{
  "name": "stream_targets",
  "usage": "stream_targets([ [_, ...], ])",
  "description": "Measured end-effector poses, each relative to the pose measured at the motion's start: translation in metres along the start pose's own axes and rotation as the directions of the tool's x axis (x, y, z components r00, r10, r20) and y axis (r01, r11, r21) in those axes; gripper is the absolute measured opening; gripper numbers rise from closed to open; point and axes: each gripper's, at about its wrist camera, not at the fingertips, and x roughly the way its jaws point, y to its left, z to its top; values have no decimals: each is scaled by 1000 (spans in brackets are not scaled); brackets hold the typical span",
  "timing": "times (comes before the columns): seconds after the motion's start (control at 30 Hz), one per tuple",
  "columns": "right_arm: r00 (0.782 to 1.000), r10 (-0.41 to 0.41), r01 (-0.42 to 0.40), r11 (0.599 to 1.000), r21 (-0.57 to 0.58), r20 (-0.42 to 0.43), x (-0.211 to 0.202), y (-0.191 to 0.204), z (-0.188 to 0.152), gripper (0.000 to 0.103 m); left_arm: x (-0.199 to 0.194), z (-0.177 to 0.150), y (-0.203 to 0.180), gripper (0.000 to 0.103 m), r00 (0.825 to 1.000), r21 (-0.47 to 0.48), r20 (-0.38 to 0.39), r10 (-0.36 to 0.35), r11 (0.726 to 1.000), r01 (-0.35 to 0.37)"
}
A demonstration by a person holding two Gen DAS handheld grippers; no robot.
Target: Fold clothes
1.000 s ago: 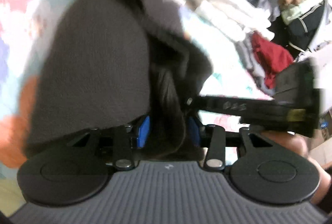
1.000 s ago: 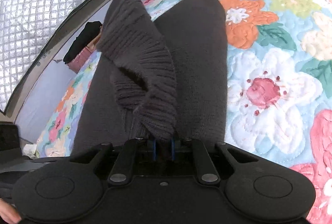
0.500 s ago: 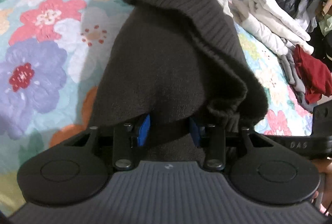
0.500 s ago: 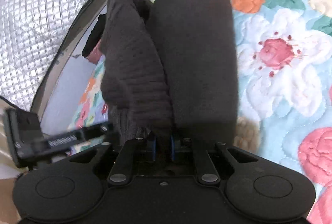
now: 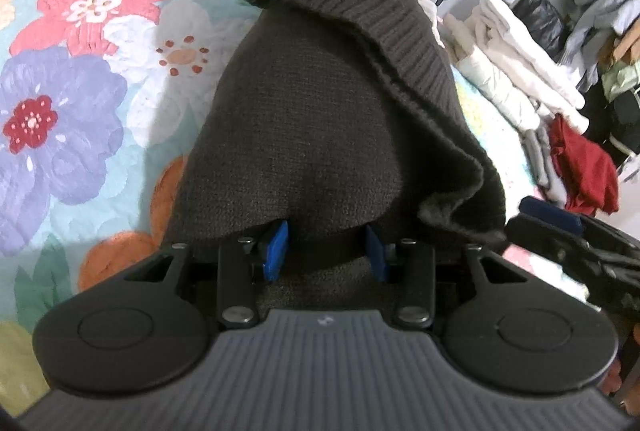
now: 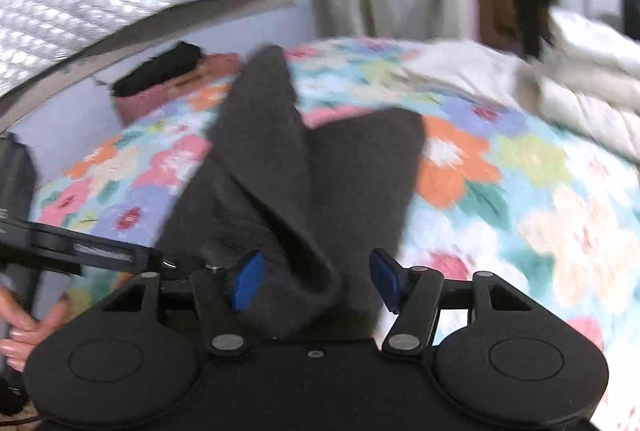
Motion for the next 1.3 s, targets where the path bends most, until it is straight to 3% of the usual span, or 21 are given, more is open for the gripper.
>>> stream_targets([
  [0.1, 996, 64, -66, 998, -23, -68, 15, 15, 3, 84, -1, 3, 15, 45, 998, -88, -1, -66, 994, 66],
  [0.23, 994, -66, 50, 982, -182, -82, 41, 34, -5, 83, -2, 6, 29, 45, 993, -146, -8, -122, 982, 119],
  [0.27, 992, -109, 91, 971, -220, -70, 48, 36, -4, 76, -1, 6, 31, 45, 992, -156, -9, -126, 980, 123],
  [0.3, 987, -151, 132, 957, -258, -57, 54, 39, -4, 56, -1, 6, 32, 45, 991, -166, -10, -131, 978, 128],
  [0.33, 987, -156, 139, 954, -265, -43, 55, 36, -1, 45, -1, 7, 33, 45, 991, -172, -12, -133, 977, 129],
  [0.37, 988, -151, 136, 957, -257, -40, 52, 31, 3, 16, -1, 7, 33, 45, 991, -171, -15, -130, 977, 126],
  [0.4, 988, -147, 132, 960, -248, -39, 49, 25, 7, 4, -1, 8, 33, 45, 992, -167, -18, -126, 978, 121],
  [0.53, 976, -134, 107, 982, -158, -175, 45, -2, -2, 4, -1, 11, 30, 40, 993, -161, -41, -114, 981, 106],
  [0.67, 957, -19, 54, 992, 114, -289, 45, -37, -18, 3, -5, 10, 21, 37, 997, -102, -49, -66, 993, 60],
  [0.8, 941, 145, -17, 923, 385, -306, 59, -78, -22, 1, -8, 9, 11, 37, 999, -42, -7, -34, 999, 34],
  [0.9, 941, 218, -58, 858, 510, -260, 66, -97, -37, 1, -20, 9, -3, 37, 997, 29, 69, -36, 999, 34],
  [1.03, 951, 203, -83, 896, 437, -233, 59, -93, -43, 1, -24, 9, -20, 50, 989, 131, 148, -16, 991, -4],
  [1.13, 958, 178, -92, 934, 345, -227, 58, -89, -43, 1, 6, 9, -6, 50, 998, 39, 62, -29, 999, 26],
  [1.23, 968, 133, -70, 958, 277, -215, 50, -80, -41, 2, 15, 12, 5, 50, 997, -5, 42, -68, 998, 69],
  [1.3, 965, 106, -49, 972, 232, -238, 40, -72, -27, 14, 10, 17, 5, 50, 997, -13, 23, -75, 997, 75],
])
